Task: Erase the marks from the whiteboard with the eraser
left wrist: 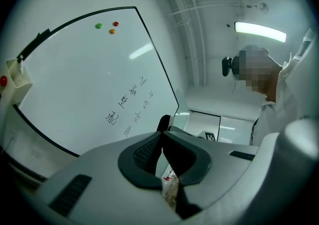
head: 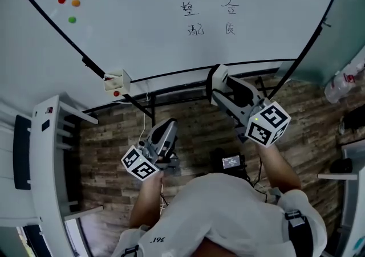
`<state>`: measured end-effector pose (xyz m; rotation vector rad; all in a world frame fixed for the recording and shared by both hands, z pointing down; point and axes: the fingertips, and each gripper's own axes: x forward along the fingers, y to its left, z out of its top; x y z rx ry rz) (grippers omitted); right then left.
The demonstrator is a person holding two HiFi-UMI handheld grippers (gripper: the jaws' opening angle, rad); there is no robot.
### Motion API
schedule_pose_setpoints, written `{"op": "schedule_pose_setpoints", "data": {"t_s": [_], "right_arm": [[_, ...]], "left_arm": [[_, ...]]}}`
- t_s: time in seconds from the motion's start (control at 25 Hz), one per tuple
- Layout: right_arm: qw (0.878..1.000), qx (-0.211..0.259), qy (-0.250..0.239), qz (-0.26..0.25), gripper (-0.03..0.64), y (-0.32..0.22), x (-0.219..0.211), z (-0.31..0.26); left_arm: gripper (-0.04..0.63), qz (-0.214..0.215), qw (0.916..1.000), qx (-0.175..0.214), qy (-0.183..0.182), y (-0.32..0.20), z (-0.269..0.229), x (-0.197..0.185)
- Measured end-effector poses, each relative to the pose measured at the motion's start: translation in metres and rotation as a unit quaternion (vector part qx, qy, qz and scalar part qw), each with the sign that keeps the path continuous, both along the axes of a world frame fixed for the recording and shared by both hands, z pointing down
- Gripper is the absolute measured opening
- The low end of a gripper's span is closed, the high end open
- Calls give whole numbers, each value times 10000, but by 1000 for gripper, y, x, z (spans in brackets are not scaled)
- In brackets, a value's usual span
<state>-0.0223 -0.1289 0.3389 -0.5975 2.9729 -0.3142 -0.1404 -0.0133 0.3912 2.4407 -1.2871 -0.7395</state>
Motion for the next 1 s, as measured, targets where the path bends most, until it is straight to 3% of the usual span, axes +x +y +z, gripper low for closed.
{"op": "schedule_pose_setpoints", "data": {"t_s": [0.48, 0.76, 1.0], "right_arm": [[9987, 500, 15, -116, 249, -113, -8, -42], [9964, 820, 150, -123, 249, -132, -39, -60], [9891, 1398, 413, 225, 249, -139, -87, -97]], "left_arm": [[8, -299, 9992, 160, -208, -109, -28, 3], [8, -659, 9971, 329, -172, -132, -44, -28], [8, -539, 9963, 531, -399, -143, -68, -60]]}}
